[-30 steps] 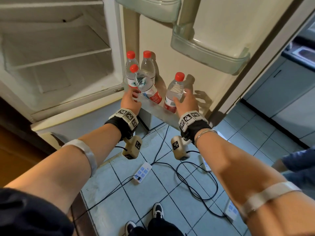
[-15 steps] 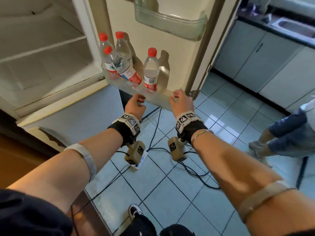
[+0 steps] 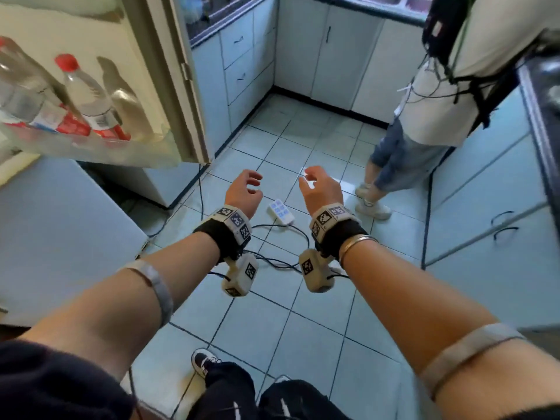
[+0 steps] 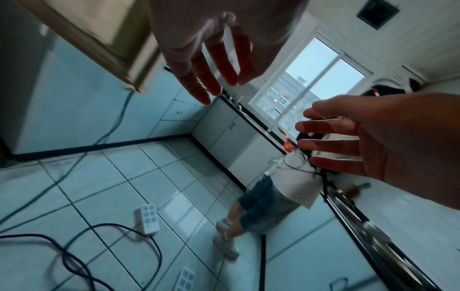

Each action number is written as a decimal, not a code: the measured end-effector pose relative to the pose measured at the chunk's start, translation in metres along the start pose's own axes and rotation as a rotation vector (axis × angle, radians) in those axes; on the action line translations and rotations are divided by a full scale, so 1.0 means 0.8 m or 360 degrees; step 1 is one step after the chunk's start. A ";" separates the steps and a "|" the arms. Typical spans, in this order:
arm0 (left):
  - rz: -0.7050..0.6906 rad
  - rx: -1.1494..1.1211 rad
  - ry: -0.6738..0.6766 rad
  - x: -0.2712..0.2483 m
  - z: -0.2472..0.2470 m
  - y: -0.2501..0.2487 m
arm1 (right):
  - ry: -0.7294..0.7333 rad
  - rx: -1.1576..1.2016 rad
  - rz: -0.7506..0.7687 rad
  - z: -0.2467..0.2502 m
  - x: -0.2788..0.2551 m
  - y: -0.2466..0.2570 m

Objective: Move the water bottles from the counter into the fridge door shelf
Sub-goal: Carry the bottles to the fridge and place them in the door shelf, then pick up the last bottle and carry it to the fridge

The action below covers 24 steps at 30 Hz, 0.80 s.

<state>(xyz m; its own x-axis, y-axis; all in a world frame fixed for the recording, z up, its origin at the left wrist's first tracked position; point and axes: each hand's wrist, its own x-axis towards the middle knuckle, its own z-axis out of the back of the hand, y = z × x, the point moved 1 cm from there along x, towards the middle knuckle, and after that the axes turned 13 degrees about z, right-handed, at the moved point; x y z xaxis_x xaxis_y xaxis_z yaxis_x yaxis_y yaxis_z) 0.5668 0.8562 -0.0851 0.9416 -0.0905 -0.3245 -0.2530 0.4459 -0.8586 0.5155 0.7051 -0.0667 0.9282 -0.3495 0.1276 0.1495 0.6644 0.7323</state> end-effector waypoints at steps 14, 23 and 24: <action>-0.0372 0.0313 0.0833 -0.137 -0.340 -0.087 | -0.0688 -0.0193 -0.0712 0.253 -0.176 -0.226; -0.0615 0.0488 0.1386 -0.242 -0.523 -0.130 | -0.1144 -0.0218 -0.1144 0.370 -0.288 -0.317; -0.0636 0.0518 0.1442 -0.252 -0.541 -0.135 | -0.1192 -0.0233 -0.1191 0.382 -0.297 -0.324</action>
<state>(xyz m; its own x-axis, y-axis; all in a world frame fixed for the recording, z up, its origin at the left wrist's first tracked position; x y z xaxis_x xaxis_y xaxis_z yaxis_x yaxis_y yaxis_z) 0.3081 0.4412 -0.0986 0.3901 -0.8589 -0.3318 0.2395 0.4426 -0.8642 0.1524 0.4140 -0.0826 0.1453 -0.9849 0.0936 0.6801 0.1682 0.7136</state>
